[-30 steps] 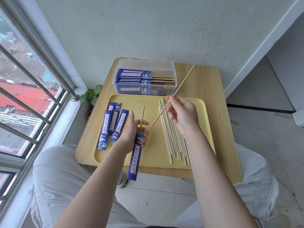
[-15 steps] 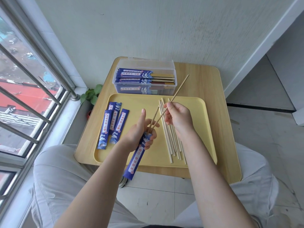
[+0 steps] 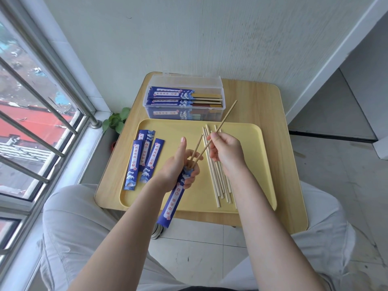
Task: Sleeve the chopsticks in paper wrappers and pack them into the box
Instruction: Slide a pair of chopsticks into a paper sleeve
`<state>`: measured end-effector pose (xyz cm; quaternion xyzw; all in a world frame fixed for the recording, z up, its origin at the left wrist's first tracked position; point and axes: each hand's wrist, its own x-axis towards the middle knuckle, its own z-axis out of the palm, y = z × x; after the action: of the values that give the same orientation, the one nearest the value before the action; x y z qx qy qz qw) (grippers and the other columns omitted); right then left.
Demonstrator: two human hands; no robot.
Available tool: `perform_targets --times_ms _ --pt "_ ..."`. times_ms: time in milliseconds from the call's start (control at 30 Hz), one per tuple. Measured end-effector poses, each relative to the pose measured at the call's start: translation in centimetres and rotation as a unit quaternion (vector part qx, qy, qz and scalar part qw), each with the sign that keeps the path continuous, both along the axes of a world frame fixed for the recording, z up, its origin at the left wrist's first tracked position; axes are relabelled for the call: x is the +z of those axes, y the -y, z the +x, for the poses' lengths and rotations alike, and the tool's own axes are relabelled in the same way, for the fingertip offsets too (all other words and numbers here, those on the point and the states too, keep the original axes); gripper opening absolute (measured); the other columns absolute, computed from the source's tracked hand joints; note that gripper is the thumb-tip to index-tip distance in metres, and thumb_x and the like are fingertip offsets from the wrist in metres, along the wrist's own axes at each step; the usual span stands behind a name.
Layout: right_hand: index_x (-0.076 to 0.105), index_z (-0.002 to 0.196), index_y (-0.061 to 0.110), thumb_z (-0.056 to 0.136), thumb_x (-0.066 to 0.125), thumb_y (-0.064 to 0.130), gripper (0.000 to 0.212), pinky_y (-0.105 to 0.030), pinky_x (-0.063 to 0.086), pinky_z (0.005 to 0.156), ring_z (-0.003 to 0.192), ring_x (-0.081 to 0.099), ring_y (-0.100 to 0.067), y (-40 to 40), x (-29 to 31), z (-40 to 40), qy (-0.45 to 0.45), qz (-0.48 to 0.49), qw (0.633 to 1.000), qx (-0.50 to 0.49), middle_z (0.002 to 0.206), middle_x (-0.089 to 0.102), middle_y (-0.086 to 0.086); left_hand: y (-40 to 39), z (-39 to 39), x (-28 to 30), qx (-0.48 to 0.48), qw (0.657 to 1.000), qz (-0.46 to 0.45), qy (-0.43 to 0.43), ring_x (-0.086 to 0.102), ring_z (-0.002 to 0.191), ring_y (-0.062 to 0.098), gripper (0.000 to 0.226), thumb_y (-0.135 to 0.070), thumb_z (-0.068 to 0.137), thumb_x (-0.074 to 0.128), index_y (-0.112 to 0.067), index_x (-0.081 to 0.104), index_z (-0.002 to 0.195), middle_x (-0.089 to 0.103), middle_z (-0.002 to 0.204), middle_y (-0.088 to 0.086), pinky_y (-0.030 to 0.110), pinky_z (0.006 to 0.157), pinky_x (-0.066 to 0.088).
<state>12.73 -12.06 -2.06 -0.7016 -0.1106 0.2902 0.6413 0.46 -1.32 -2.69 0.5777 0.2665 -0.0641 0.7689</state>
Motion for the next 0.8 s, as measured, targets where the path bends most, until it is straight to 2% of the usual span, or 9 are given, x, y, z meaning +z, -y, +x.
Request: perform_targets --times_ms 100,200,300,400,467,600,800 --pt "0.07 0.093 0.003 0.097 0.064 0.024 0.023 -0.023 0.037 0.043 0.049 0.048 -0.013 0.2 0.3 -0.5 0.023 -0.117 0.988 0.099 0.064 0.055 -0.002 0.0 0.3 0.2 0.037 0.999 0.011 -0.012 0.034 0.044 0.015 0.083 -0.075 0.095 0.017 -0.002 0.05 0.115 0.044 0.063 0.006 0.024 0.043 0.033" --pt "0.071 0.087 0.01 0.091 0.072 0.033 0.023 -0.022 0.032 0.043 0.047 0.041 -0.011 0.3 0.9 -0.4 0.006 -0.201 0.957 0.208 0.059 0.051 0.002 0.1 0.3 0.2 0.033 0.998 0.034 -0.04 0.035 0.044 0.015 0.084 -0.079 0.092 0.018 -0.003 0.052 0.097 0.044 0.062 0.006 0.024 0.044 0.033" --pt "0.07 0.089 0.01 0.09 0.07 0.044 0.035 -0.021 0.03 0.042 0.046 0.04 -0.01 0.4 1.3 0.0 -0.01 -0.186 0.96 0.21 0.06 0.052 0.003 0.3 0.2 0.2 0.01 0.997 0.046 -0.062 0.034 0.043 0.017 0.087 -0.083 0.089 0.016 -0.003 0.051 0.085 0.04 0.057 0.007 0.026 0.045 0.033" --pt "0.067 0.1 0.004 0.1 0.057 0.04 0.038 -0.021 0.032 0.041 0.046 0.043 -0.011 0.4 1.1 0.2 -0.011 -0.127 0.985 0.115 0.067 0.054 -0.001 0.5 0.2 0.1 0.016 0.998 0.033 -0.047 0.034 0.042 0.016 0.083 -0.077 0.094 0.018 -0.003 0.051 0.109 0.044 0.059 0.007 0.024 0.044 0.032" --pt "0.066 0.094 0.002 0.102 0.056 0.03 0.031 -0.021 0.032 0.04 0.045 0.043 -0.012 0.3 0.9 0.1 -0.01 -0.106 0.991 0.083 0.066 0.054 -0.003 0.7 0.3 0.2 0.012 0.998 0.035 -0.04 0.033 0.043 0.016 0.078 -0.075 0.095 0.02 -0.007 0.049 0.119 0.044 0.059 0.006 0.023 0.043 0.032" --pt "0.066 0.076 0.01 0.096 0.068 0.028 0.026 -0.022 0.031 0.04 0.045 0.043 -0.011 0.4 0.9 -0.3 -0.016 -0.141 0.977 0.159 0.061 0.057 -0.002 0.9 0.4 0.5 0.008 0.998 0.054 -0.018 0.031 0.046 0.014 0.062 -0.07 0.096 0.029 -0.014 0.05 0.112 0.044 0.062 0.004 0.023 0.043 0.029" --pt "0.067 0.07 0.013 0.091 0.074 0.031 0.028 -0.023 0.026 0.042 0.043 0.037 -0.01 0.0 1.7 0.7 -0.032 -0.174 0.958 0.225 0.055 0.057 0.0 0.7 0.4 0.3 -0.024 0.997 0.071 -0.011 0.029 0.045 0.013 0.07 -0.07 0.094 0.034 -0.006 0.049 0.119 0.043 0.063 0.002 0.022 0.041 0.027"
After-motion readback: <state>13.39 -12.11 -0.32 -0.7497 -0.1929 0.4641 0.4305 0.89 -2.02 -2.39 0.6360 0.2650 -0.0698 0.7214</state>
